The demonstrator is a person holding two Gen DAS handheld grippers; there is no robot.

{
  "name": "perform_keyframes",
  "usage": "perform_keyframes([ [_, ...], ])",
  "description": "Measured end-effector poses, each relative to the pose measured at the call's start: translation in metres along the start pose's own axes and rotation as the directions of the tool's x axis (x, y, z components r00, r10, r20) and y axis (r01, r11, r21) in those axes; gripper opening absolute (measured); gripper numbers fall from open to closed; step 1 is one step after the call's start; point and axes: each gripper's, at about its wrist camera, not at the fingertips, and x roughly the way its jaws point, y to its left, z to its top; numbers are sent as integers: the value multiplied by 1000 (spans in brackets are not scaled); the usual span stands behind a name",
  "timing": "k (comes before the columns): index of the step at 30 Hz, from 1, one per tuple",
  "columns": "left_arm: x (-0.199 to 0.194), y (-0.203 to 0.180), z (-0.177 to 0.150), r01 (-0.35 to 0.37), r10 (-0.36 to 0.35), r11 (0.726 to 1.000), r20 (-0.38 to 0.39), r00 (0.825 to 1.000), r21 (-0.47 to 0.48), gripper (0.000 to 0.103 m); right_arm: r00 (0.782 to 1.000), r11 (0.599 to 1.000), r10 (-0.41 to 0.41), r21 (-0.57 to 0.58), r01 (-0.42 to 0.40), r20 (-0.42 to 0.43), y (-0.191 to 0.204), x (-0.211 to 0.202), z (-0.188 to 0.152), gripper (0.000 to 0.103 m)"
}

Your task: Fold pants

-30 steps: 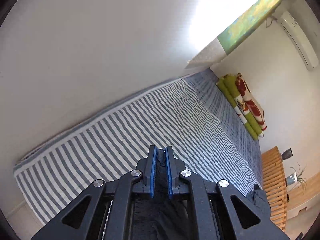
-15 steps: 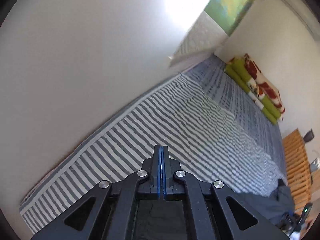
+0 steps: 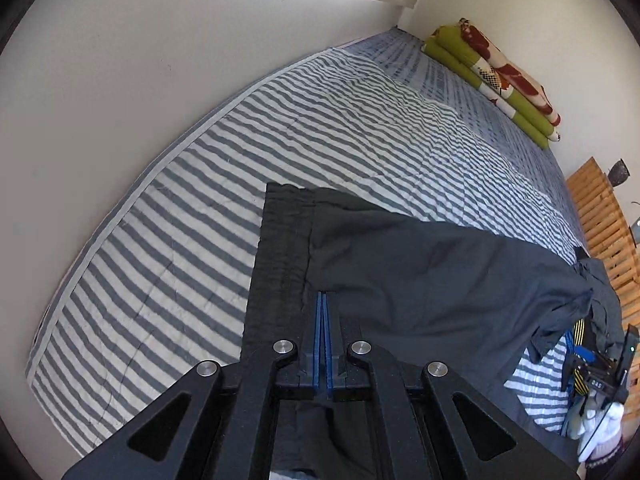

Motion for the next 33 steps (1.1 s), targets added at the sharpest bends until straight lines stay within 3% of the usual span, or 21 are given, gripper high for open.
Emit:
perform_keyframes([
  [3,-14,8,-12,-18,18,1000,-2,1000,1,0,999,999,35,-38,-36,-18,38,32,16,62],
  [8,-22,31,-23,-56,56,998,-15,998,-33,0,995,988,-86,-137,77,-58,74,88,25,61],
  [9,-22,34,-23,-59,58,997,-18,998,-45,0,992,984,-104,-151,93,-69,74,96,23,57],
  [10,-22,37,-24,-59,58,997,-18,998,-55,0,996,988,-79,-140,71,-47,71,93,21,32],
  [11,-21,39,-24,-61,60,996,-19,998,-62,0,995,990,-78,-125,70,-56,67,89,20,24],
  [12,-20,40,-24,-64,63,996,-18,998,-65,0,994,991,-94,-102,88,-61,60,81,18,24],
  [15,-18,38,-26,-71,70,996,-21,997,-61,0,996,996,-85,-30,84,-16,31,42,11,24],
  [18,-15,35,-28,-71,70,996,-29,997,-53,0,996,998,-58,33,56,65,-8,-29,-4,24],
  [21,-14,32,-31,-65,63,996,-39,997,-53,0,979,990,-135,60,127,151,-54,-105,-15,24],
  [24,-12,30,-36,-53,50,997,-48,998,-63,0,942,956,-276,156,249,190,-115,-165,-16,24],
  [26,-10,29,-40,-49,45,996,-56,997,-69,0,933,920,-320,288,264,167,-165,-185,-15,25],
  [28,-9,31,-46,-46,41,996,-69,997,-76,1,921,871,-378,373,320,93,-210,-184,-15,36],
  [30,-9,37,-56,-43,36,996,-84,996,-81,20,868,803,-496,396,446,27,-235,-178,-21,37],
  [31,-8,41,-61,-52,45,995,-85,995,-86,27,857,789,-515,406,461,28,-238,-179,-26,37],
  [32,-6,45,-66,-64,56,994,-89,994,-90,39,865,795,-500,421,438,45,-239,-181,-35,41],
  [33,-2,49,-72,-71,62,993,-104,993,-92,43,880,808,-471,432,401,64,-236,-181,-44,45],
])
